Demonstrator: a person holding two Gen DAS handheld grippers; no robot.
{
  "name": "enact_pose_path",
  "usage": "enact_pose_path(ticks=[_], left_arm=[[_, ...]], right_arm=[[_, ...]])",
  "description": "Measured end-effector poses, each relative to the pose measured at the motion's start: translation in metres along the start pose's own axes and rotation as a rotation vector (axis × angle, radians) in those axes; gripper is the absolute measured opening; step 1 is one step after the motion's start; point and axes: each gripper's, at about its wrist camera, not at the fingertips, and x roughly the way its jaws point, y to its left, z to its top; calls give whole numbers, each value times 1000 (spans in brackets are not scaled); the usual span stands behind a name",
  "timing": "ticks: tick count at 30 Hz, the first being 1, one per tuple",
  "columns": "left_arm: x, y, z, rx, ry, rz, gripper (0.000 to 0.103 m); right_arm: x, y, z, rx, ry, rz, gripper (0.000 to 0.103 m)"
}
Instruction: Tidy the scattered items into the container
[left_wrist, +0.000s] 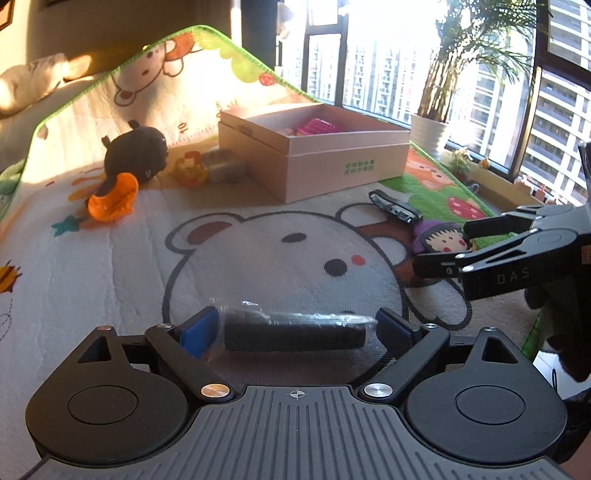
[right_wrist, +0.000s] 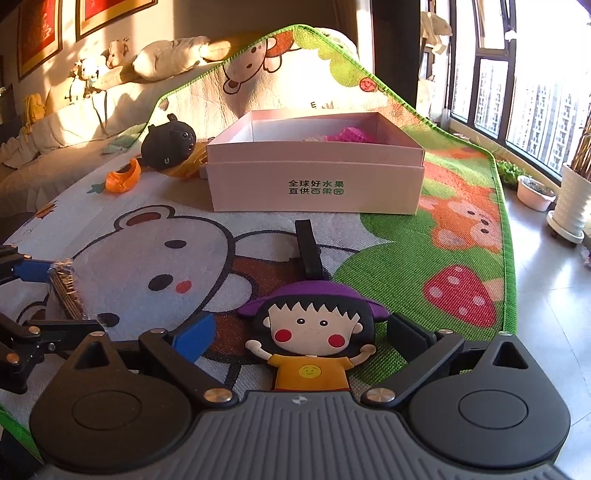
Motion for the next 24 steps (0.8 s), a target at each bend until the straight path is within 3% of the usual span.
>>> enact_pose_path(ticks=[11,18,24], left_arm=[[3,-4,-3,17,-1,15,97],[4,-6,-4,31,3,25,98],[4,-6,-4,29,0,25,98]], right_arm=[[0,-1,-2,-1,-18,5,100],[-4,3,-7,-26,-63,0,84],[-5,3,-4,-22,-52,-3,80]])
